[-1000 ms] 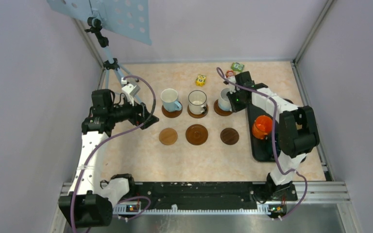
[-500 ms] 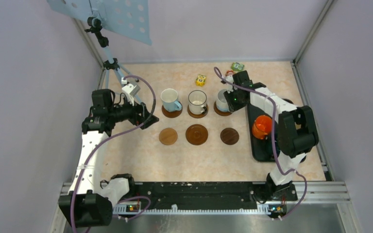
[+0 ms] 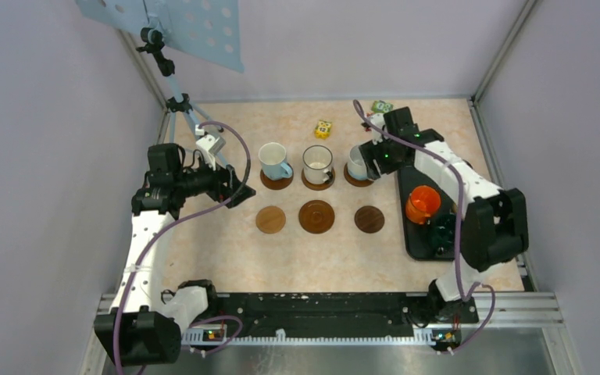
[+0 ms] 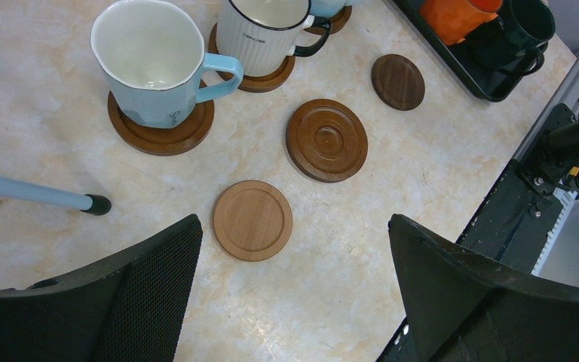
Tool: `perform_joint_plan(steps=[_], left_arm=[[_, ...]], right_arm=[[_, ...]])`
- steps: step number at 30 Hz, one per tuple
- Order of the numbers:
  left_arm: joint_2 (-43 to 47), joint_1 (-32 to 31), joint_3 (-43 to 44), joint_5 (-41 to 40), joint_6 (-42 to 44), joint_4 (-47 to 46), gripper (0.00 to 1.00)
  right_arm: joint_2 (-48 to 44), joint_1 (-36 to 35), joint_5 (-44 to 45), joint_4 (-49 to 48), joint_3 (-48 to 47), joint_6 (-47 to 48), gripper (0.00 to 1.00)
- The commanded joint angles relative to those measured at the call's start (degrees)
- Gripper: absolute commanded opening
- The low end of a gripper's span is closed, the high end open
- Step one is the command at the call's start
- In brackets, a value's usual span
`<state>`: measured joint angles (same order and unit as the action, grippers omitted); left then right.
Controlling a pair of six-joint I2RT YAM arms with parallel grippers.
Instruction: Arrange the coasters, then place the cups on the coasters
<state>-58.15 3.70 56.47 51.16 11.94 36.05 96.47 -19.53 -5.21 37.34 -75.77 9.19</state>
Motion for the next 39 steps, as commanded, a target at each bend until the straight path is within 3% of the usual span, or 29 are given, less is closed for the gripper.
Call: perform_joint_plan(steps=[1,10,19,28,39], left_arm=[[0.7,-0.2,0.5,0.8,0.7,-0.8,0.99],[1.3,-0.2,0.3,1.1,0.3,-1.1,0.99],[1.5,-0.2,0.3,0.0,0.2,-1.3,0.99],[1.5,-0.2,0.2,0.3,-0.2,-1.8,0.99],[1.9,-0.2,-0.4,-0.3,0.4,-2.0,0.99]], right_arm=[[-11.4,1.9,-2.6,6.9,0.7,0.2,0.65],[-23.5,9.7,-1.5,20.3,9.0,3.4,0.63],[-28.7,13.6,2.0,24.3,15.6,7.7,0.57],[-27.0,15.3,4.6,20.0,19.8,9.2,0.53],[-20.7,15.6,3.1,17.4,16.7,8.8,0.5]])
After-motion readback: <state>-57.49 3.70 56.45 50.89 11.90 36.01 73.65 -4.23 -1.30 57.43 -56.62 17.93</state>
